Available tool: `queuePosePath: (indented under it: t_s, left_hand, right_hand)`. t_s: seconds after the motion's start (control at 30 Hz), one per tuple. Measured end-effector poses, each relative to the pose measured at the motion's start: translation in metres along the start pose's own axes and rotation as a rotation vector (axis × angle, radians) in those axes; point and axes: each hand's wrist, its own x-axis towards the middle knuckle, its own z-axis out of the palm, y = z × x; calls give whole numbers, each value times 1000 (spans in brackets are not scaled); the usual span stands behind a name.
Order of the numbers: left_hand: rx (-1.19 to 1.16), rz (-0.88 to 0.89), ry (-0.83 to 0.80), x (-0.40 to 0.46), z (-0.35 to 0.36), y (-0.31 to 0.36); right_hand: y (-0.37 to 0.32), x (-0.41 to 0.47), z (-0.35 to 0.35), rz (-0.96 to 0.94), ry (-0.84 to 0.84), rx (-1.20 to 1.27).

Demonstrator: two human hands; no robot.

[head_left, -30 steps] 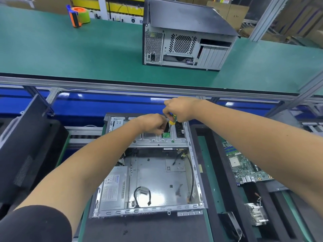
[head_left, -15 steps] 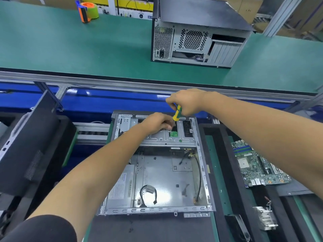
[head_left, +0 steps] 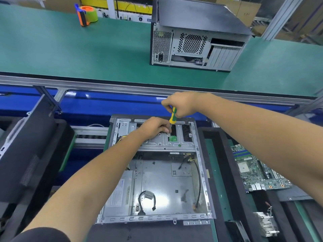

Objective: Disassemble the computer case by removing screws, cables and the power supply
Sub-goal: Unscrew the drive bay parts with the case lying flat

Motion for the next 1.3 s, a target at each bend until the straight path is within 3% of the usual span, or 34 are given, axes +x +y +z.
queuePosePath:
  t_s: [0.53,0.8,1.1,1.2,1.3]
  left_hand:
    - [71,-33,4,1,1,5]
    - [107,-35,0,-3,0,9]
    - [-84,-75,93,-8,5,16]
    - [13,-96,126,-13,7,23]
    - [65,-134,134,-15,7,30]
  right_hand:
    - [-2,6,1,-21,18,0]
    - [-7,9,1,18,-15,146]
    - [-16,2,4,-198,-21,-303]
    - [-12,-1,2,-143,27,-194]
    - [-10,-6,0,43,28,78]
